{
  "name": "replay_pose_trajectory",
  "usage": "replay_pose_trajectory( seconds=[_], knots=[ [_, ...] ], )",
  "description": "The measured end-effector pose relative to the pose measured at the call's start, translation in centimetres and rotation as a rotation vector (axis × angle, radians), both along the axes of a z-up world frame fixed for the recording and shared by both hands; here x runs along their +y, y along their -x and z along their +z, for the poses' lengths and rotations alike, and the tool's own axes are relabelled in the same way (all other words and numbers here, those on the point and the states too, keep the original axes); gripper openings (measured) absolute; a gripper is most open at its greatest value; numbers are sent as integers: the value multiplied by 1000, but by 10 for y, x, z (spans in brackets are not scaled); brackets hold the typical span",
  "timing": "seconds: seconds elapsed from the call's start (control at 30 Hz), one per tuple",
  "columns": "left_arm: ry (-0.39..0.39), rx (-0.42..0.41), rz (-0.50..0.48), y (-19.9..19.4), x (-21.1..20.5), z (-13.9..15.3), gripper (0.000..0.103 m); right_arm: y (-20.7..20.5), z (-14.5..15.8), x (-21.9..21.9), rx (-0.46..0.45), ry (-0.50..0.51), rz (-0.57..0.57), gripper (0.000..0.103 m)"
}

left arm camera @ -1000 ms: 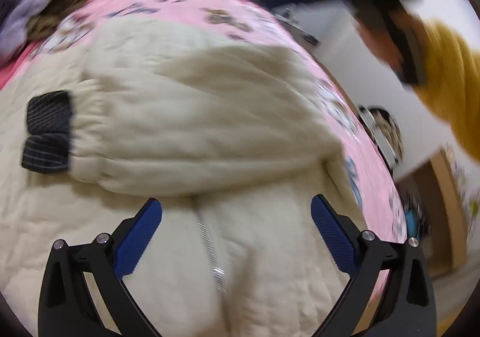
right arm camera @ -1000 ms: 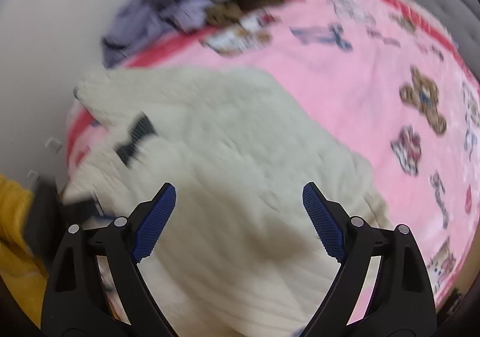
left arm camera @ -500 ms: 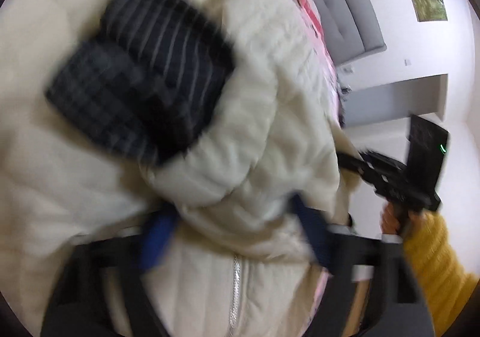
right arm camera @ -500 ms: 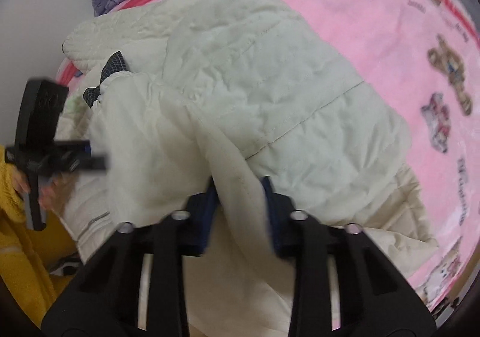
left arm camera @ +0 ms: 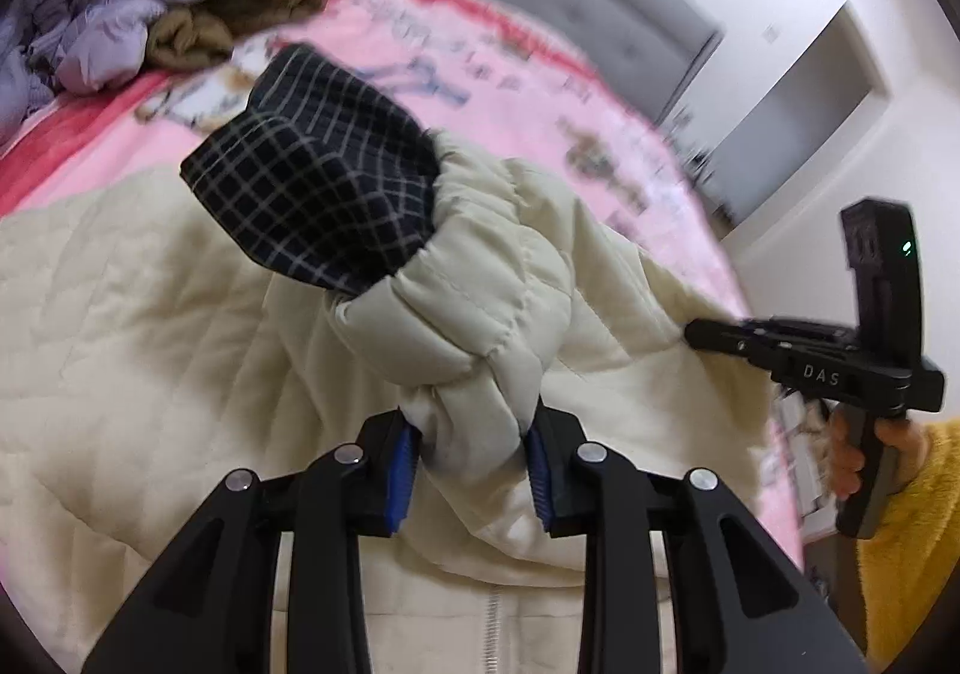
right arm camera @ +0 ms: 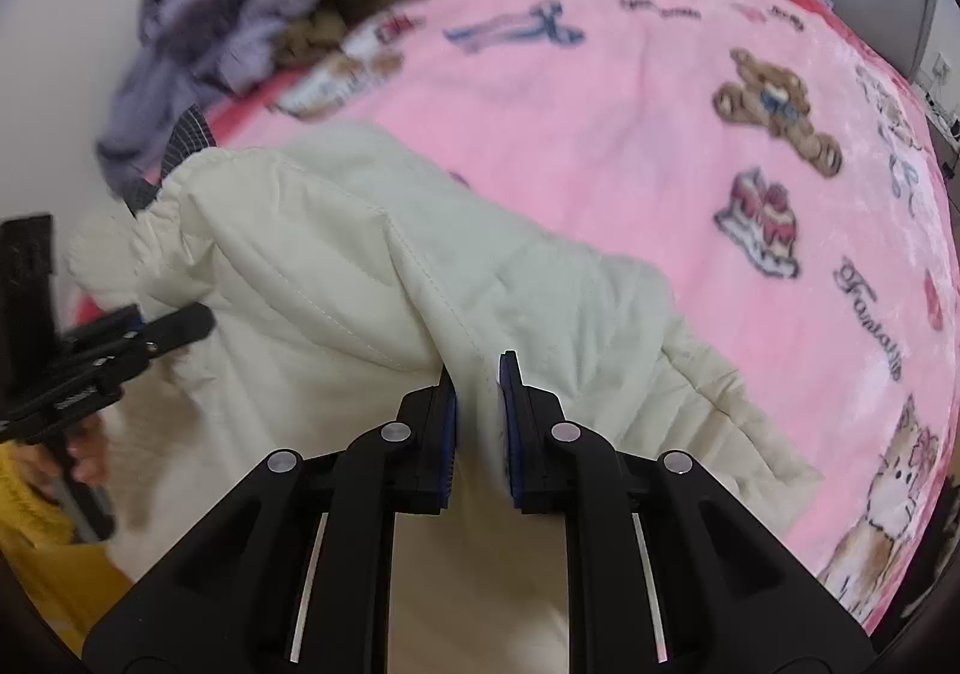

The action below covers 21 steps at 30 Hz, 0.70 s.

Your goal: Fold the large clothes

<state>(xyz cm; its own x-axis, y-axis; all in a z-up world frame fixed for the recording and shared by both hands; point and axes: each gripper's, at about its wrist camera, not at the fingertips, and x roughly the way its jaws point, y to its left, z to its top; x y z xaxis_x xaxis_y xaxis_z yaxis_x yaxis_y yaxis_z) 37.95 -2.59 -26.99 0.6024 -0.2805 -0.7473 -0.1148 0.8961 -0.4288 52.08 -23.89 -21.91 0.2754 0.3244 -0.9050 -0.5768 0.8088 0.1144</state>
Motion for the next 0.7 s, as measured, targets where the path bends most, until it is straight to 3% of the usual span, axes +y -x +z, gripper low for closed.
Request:
replay_pose_trajectory(
  seconds=[0.07,0.2,0.3,0.37,0.43,0.53,0.63,0.7],
  knots=[
    [-34,48,-10,-2,-11,-9,31,-2,-20,4,8,50,-3,13],
    [-55,48,-44,-2,-24,-4,31,7,-38,1,-23,117,-36,14],
    [-65,76,-41,-6,-29,-13,31,19,-37,-3,-63,146,-68,24],
    [-35,57,-19,3,-22,-19,31,34,-19,-9,-160,132,-101,58],
    [-34,57,-24,0,-23,-20,31,68,7,-21,-313,85,-133,76],
    [-31,61,-39,2,-22,-20,31,133,21,-34,-498,156,-127,76],
    [-23,63,-43,4,-19,-20,31,191,2,-40,-563,356,-127,75],
    [-28,57,-44,6,-20,-20,31,216,-20,-38,-566,492,-104,68]
  ],
)
